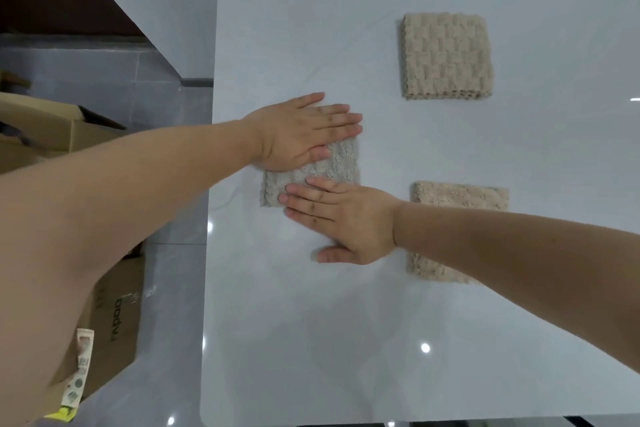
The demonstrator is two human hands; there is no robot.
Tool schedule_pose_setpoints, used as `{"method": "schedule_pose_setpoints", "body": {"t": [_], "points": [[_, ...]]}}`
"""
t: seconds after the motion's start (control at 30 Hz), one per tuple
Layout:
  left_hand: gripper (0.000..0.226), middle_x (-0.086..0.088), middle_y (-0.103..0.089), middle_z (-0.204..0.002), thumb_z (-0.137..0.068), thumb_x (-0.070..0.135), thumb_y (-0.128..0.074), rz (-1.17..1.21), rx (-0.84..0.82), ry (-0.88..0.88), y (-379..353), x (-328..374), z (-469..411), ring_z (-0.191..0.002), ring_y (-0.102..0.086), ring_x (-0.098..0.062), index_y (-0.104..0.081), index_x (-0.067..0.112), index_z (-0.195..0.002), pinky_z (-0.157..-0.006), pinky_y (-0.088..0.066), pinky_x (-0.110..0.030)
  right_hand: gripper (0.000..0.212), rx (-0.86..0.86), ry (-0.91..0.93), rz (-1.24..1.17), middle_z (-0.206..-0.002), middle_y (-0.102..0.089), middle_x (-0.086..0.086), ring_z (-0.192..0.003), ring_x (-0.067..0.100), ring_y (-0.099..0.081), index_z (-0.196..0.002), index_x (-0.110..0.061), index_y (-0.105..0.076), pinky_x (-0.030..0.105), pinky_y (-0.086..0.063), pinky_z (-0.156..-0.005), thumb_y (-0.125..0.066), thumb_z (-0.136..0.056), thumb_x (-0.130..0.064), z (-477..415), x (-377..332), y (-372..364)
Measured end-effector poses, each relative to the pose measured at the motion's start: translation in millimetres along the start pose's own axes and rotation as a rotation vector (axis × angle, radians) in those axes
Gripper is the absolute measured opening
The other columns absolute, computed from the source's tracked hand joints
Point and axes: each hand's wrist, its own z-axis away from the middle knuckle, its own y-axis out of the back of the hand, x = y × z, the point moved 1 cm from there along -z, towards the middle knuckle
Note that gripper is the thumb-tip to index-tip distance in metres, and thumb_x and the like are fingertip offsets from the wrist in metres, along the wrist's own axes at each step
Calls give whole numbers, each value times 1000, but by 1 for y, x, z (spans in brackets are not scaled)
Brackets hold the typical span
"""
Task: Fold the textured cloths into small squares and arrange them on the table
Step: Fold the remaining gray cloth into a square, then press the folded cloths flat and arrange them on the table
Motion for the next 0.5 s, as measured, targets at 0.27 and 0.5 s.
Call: {"method": "schedule_pose_setpoints", "body": {"t": [0.27,0.5], "points": [[62,7,23,-166,-104,50,6,-133,-98,103,43,21,5,-154,18,-13,24,23,-157,-126,10,-46,69,8,-31,-10,-167,-22,12,-157,25,-13,-158,-3,-28,46,-6,-127,-30,-107,-49,7,-30,22],[50,-20,-34,-161,-105,21,-41,60,282,193,24,139,21,-150,-31,-35,-41,2,-152,-123,-23,-49,29,340,-277,-137,-132,-66,13,-121,33,-63,-119,-6,-72,47,-51,-99,-56,-98,-18,136,-75,22]]}}
